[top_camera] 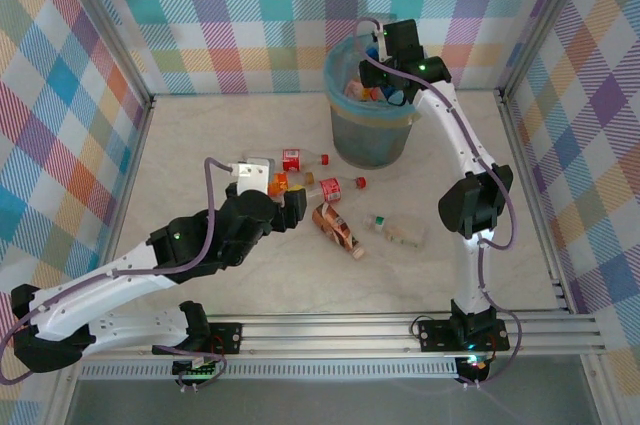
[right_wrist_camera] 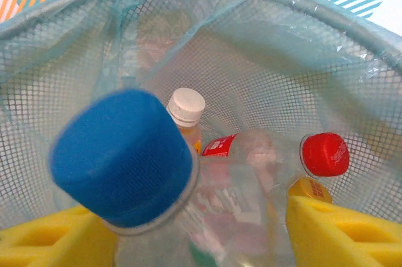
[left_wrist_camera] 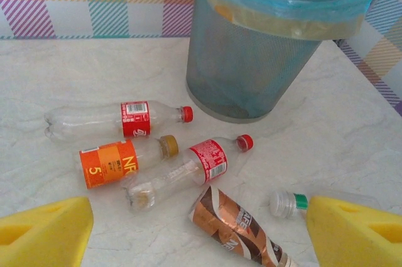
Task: Put the plastic bottles in the bin
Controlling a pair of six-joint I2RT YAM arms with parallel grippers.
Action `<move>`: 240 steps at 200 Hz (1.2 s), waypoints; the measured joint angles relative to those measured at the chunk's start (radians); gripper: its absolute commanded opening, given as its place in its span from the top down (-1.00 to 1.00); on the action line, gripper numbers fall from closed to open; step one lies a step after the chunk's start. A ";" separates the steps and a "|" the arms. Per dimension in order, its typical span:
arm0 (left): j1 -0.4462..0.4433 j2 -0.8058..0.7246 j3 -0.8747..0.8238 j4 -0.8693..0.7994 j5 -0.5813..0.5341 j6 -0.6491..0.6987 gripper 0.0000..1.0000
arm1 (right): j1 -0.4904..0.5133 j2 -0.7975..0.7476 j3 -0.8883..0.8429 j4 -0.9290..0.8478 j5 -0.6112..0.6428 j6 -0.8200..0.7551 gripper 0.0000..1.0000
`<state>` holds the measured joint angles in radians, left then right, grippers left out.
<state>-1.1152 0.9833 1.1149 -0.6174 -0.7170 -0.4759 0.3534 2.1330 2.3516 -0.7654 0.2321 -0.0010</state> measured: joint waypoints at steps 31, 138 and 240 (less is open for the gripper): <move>0.005 0.022 0.000 -0.009 0.000 -0.011 -0.77 | -0.001 0.000 0.000 -0.002 -0.012 0.013 -0.55; 0.029 0.055 0.000 -0.014 0.000 -0.041 -0.78 | -0.001 -0.019 0.033 -0.006 -0.078 0.031 -0.54; 0.124 -0.005 -0.025 -0.181 -0.003 -0.235 -0.82 | 0.128 -0.321 -0.083 -0.019 -0.173 0.054 -0.54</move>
<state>-0.9909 0.9787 1.0897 -0.7982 -0.7200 -0.7109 0.4812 1.8118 2.2688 -0.7849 0.0593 0.0532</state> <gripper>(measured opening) 0.905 0.768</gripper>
